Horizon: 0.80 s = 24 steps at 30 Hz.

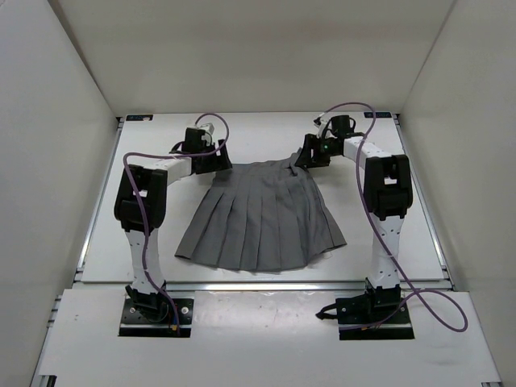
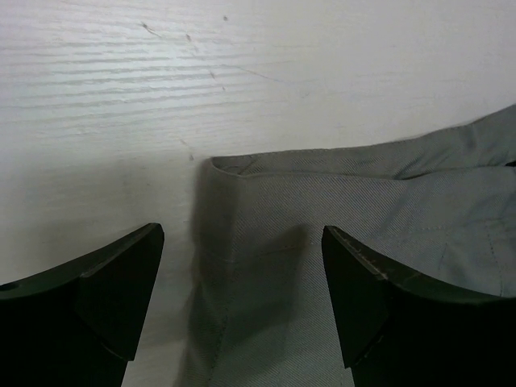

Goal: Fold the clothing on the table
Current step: Fold the skirt

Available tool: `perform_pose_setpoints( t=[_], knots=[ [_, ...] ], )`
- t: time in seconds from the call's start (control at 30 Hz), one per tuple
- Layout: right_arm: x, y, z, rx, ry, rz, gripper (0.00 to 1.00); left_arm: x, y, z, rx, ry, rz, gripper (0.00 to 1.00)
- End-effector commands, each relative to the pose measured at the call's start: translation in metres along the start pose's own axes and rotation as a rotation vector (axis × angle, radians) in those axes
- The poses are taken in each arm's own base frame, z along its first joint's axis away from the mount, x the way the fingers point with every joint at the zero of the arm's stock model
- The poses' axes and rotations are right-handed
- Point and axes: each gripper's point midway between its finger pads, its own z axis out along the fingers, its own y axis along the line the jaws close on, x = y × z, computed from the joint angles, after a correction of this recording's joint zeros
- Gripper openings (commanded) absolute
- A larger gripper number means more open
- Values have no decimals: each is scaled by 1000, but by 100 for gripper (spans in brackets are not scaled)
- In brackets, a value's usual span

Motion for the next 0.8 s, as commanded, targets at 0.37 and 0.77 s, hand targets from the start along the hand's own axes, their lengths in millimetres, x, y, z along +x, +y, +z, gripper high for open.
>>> perform_pose_setpoints(
  t=[0.37,0.77],
  knots=[
    [-3,-12,8,80,13,17,0,-7,-15,1,25,-13,-23,7],
    [-31,-69,-46,246,-61,85,0,-36,11,0,-25,-65,-51,0]
  ],
)
